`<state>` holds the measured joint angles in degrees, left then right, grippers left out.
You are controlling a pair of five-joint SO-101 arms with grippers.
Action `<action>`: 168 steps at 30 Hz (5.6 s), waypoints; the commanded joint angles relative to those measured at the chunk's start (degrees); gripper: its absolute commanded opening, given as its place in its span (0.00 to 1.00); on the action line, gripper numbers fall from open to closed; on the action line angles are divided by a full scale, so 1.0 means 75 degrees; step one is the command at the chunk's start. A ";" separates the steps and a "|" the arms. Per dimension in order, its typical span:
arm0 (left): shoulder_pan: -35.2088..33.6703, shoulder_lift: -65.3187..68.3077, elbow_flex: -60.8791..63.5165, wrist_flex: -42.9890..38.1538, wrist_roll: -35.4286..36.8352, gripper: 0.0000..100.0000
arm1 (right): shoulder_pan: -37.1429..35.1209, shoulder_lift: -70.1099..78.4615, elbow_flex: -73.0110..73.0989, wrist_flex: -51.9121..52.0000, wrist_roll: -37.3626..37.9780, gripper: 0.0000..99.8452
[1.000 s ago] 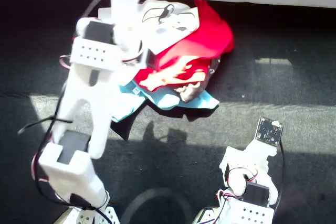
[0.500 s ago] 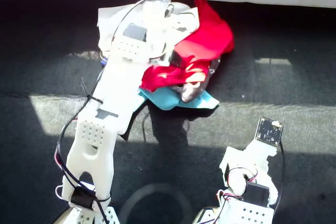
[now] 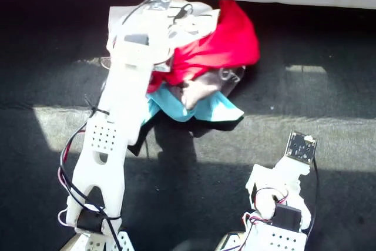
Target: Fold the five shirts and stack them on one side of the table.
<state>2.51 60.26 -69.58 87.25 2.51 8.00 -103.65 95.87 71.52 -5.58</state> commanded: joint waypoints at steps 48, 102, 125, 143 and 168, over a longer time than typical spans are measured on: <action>-0.9020 -0.2842 -0.3077 0.0985 -0.1676 0.30 | -0.0053 -0.0029 0.0944 -0.0088 -0.0094 0.20; 0.0346 -0.5562 0.9125 -0.3024 -0.0293 0.14 | -0.0029 -0.0029 0.0944 -0.0088 -0.0094 0.20; -0.4777 -0.5574 0.1553 0.1829 -0.1090 0.01 | -0.0053 -0.0029 0.0944 -0.0100 -0.0082 0.20; -0.9629 -0.5410 0.0205 0.0563 -0.2872 0.01 | -0.0053 -0.0029 0.0944 -0.0100 -0.0047 0.20; -0.8973 -0.6336 0.1026 0.0141 -0.2813 0.28 | -0.0990 -0.0029 0.0287 -0.0779 0.2696 0.20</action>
<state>-67.30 19.03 -59.12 89.01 -18.77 1.05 -103.65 95.87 69.76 9.89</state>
